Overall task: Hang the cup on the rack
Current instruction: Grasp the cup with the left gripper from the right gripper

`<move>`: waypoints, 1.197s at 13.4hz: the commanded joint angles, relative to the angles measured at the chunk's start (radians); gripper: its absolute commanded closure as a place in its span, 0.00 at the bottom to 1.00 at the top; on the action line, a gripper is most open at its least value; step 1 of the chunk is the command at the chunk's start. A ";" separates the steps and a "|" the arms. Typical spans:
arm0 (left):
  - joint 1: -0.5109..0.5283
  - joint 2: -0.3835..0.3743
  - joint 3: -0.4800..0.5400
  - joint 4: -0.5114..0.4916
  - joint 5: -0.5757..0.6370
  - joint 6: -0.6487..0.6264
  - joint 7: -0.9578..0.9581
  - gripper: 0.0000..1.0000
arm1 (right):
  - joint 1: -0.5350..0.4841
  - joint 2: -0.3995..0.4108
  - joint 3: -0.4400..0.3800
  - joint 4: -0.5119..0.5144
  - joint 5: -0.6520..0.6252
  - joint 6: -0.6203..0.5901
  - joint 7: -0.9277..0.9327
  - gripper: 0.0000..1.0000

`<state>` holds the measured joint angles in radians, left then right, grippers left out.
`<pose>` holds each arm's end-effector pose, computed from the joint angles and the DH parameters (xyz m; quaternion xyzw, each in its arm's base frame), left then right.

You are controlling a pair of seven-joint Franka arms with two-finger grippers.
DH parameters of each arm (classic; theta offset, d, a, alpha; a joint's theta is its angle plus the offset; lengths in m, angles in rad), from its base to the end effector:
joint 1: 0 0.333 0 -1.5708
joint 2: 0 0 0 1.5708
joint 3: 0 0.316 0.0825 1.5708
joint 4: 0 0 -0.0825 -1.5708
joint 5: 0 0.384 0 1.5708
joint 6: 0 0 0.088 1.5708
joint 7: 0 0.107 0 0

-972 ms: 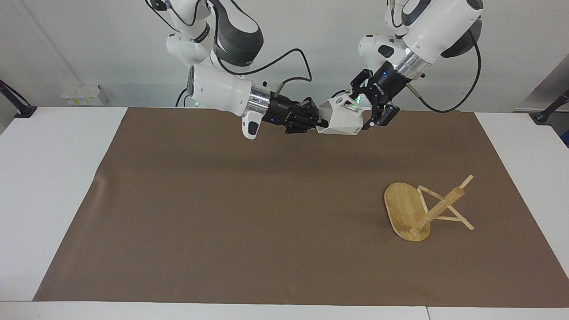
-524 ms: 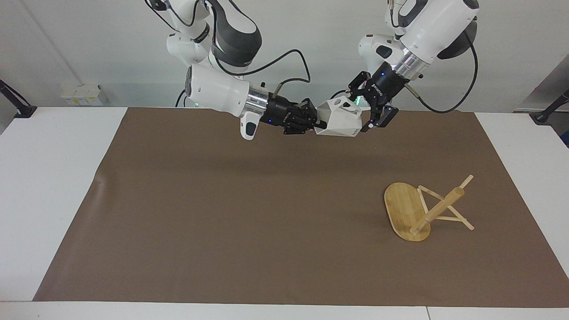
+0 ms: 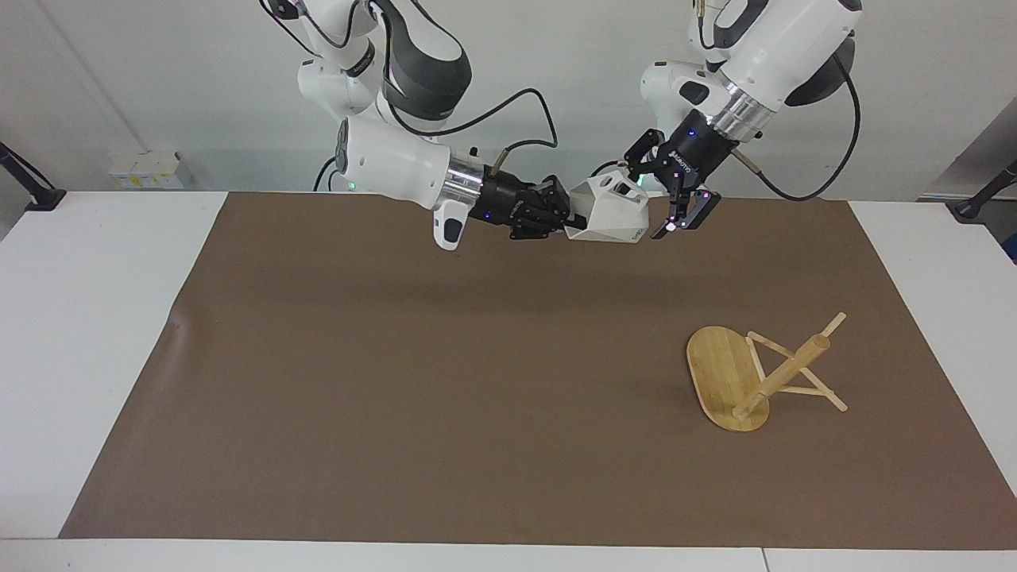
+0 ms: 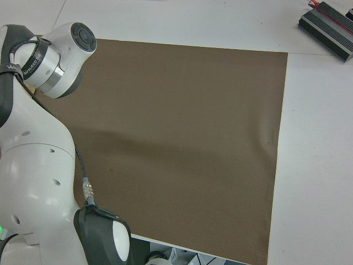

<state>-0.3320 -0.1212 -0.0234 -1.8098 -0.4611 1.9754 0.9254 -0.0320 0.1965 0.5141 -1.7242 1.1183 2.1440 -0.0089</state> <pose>0.5057 -0.2187 0.6222 0.8081 -0.5287 0.1953 0.1714 0.5649 0.3112 0.5290 -0.8498 0.0329 0.0281 0.5254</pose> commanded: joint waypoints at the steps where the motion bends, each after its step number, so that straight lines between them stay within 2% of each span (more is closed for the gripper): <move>1: -0.024 -0.031 0.005 -0.058 -0.014 0.063 -0.037 0.00 | -0.011 0.000 0.012 -0.002 0.023 -0.004 0.010 1.00; 9: -0.028 -0.034 -0.024 -0.060 0.012 0.076 -0.063 0.00 | -0.011 -0.002 0.012 -0.005 0.023 -0.006 0.014 1.00; 10: -0.030 -0.034 -0.026 -0.060 0.018 0.076 -0.054 0.10 | -0.011 -0.002 0.012 -0.005 0.023 -0.006 0.014 1.00; 11: -0.032 -0.034 -0.026 -0.060 0.018 0.076 -0.059 0.65 | -0.011 -0.002 0.012 -0.005 0.023 -0.006 0.018 1.00; 12: -0.032 -0.034 -0.026 -0.060 0.018 0.076 -0.062 1.00 | -0.011 -0.002 0.012 -0.005 0.023 -0.006 0.018 1.00; 16: -0.032 -0.034 -0.026 -0.060 0.018 0.079 -0.065 1.00 | -0.011 -0.002 0.012 -0.005 0.023 -0.006 0.029 1.00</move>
<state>-0.3412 -0.1231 -0.0578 -1.8308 -0.4507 2.0269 0.8910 -0.0334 0.1977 0.5136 -1.7284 1.1183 2.1338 -0.0083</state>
